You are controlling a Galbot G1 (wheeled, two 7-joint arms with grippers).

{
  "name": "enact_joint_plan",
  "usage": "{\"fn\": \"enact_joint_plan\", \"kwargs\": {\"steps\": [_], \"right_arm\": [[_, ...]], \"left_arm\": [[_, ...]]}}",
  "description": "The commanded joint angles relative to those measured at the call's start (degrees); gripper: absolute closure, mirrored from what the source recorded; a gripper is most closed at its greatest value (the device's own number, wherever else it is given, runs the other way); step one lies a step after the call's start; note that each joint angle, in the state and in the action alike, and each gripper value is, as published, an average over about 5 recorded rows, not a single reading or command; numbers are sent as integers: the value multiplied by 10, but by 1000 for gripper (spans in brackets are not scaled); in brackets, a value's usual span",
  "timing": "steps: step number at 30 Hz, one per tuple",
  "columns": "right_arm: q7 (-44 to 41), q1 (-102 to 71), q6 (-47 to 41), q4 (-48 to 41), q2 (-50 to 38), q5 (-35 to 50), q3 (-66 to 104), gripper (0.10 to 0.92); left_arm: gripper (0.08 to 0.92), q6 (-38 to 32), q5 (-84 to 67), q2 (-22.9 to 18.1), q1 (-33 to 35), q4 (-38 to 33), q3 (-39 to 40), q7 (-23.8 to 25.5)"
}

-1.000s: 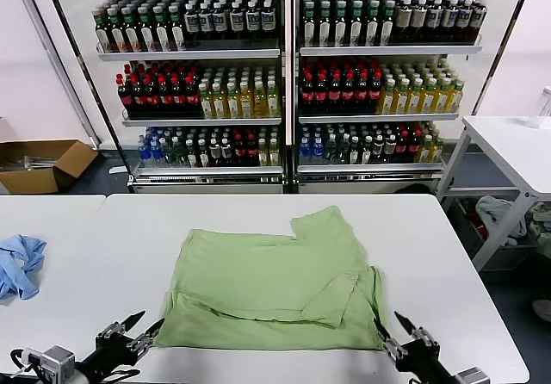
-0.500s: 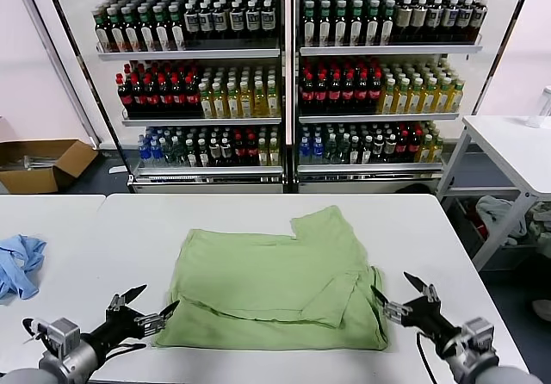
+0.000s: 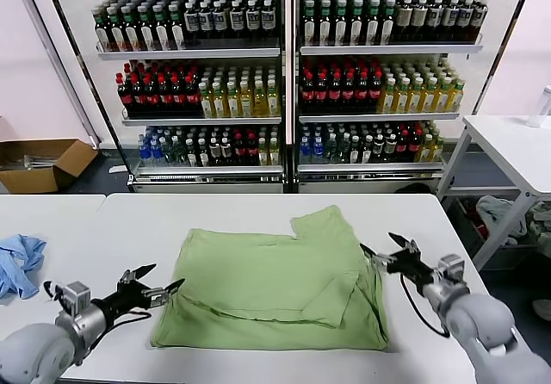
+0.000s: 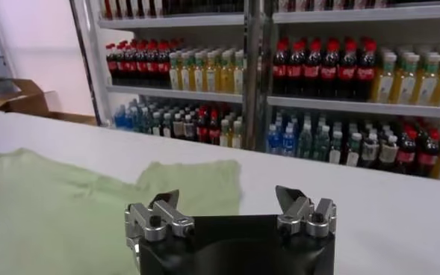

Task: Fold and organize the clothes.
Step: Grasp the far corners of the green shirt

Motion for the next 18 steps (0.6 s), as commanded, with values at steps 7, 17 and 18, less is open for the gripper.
{"fn": "enact_joint_plan", "kwargs": {"steps": [7, 17, 18], "right_arm": [[-9, 236, -2, -217, 35, -6, -160, 203], [-13, 252, 5, -263, 69, -35, -186, 203], [-13, 251, 5, -265, 71, -38, -187, 203]], "left_arm": [[177, -5, -21, 20, -240, 194, 171, 7], [177, -6, -18, -11, -320, 256, 232, 5], [177, -5, -18, -15, -325, 259, 236, 5]]}}
